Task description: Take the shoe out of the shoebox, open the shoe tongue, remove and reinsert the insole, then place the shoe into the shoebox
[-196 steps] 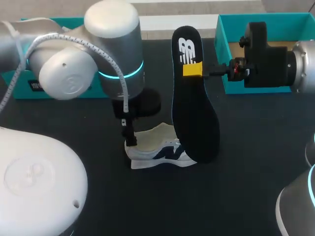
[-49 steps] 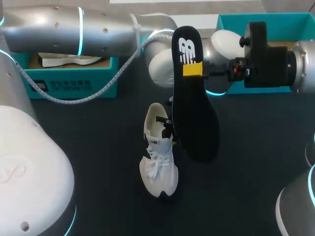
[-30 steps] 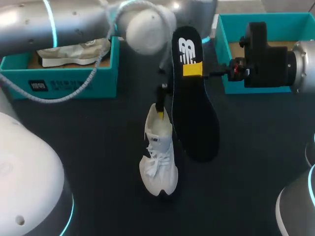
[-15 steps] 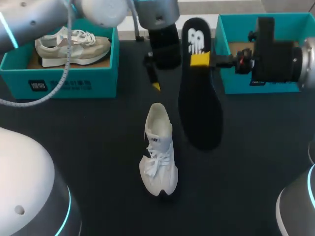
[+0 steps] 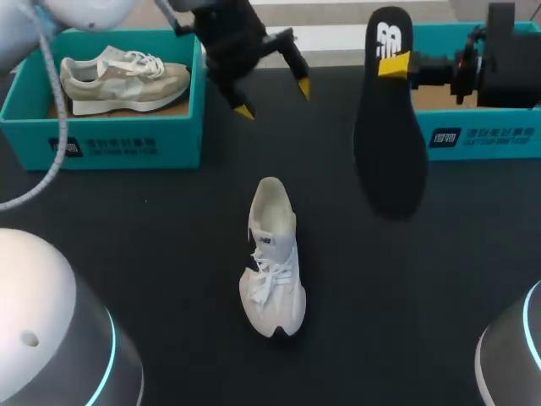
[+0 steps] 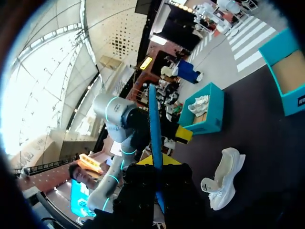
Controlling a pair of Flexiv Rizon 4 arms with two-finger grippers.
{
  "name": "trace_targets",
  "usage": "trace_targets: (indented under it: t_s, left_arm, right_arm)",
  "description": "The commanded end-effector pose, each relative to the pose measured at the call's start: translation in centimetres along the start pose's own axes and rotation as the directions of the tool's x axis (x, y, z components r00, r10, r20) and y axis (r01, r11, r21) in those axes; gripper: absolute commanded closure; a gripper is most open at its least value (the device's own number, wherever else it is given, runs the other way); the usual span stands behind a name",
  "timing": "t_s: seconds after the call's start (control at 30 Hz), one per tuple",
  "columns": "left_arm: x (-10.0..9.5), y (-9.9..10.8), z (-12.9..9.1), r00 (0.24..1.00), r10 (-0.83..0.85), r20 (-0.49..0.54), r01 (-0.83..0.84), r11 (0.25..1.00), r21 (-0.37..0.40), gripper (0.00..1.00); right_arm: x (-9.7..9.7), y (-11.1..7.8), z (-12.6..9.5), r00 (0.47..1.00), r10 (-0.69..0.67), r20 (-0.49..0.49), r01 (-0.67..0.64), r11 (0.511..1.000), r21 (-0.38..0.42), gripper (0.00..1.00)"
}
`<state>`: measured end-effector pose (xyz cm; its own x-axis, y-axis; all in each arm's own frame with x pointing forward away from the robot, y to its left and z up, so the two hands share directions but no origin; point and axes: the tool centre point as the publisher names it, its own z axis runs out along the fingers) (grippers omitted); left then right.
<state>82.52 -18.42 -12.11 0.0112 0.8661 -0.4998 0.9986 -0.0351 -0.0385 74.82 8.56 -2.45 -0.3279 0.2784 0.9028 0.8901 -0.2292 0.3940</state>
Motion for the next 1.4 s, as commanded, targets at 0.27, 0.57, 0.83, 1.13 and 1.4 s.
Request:
trace_targets:
  t_s: [0.27, 0.57, 0.83, 1.13, 1.4]
  left_arm:
    - [0.2, -3.1, -3.9, 0.945, 0.028, 0.326, -0.002, 0.997, -0.082, 0.0]
    - [0.2, -3.1, -3.9, 0.945, 0.028, 0.326, -0.002, 0.997, -0.082, 0.0]
    - [0.2, -3.3, -3.7, 0.922, 0.026, 0.387, 0.013, 0.995, -0.096, 0.0]
    - [0.7, -4.1, -4.2, 0.724, 0.107, 0.682, 0.004, 0.987, -0.16, 0.0]
    - [0.2, -3.9, -4.3, 0.634, 0.164, 0.756, -0.007, 0.978, -0.206, 0.0]
  right_arm:
    - [-2.8, 3.6, 2.6, 0.986, 0.124, 0.11, -0.117, 0.99, -0.073, 1.0]
    - [-2.8, 3.6, 2.6, 0.986, 0.124, 0.11, -0.117, 0.99, -0.073, 1.0]
    - [-3.3, 4.5, 3.3, 0.986, 0.149, 0.079, -0.142, 0.986, -0.092, 1.0]
    - [-4.6, 7.4, 6.3, 0.946, 0.32, -0.044, -0.322, 0.946, -0.041, 1.0]
    - [-4.4, 7.4, 9.1, 0.886, 0.444, -0.131, -0.444, 0.895, 0.033, 1.0]
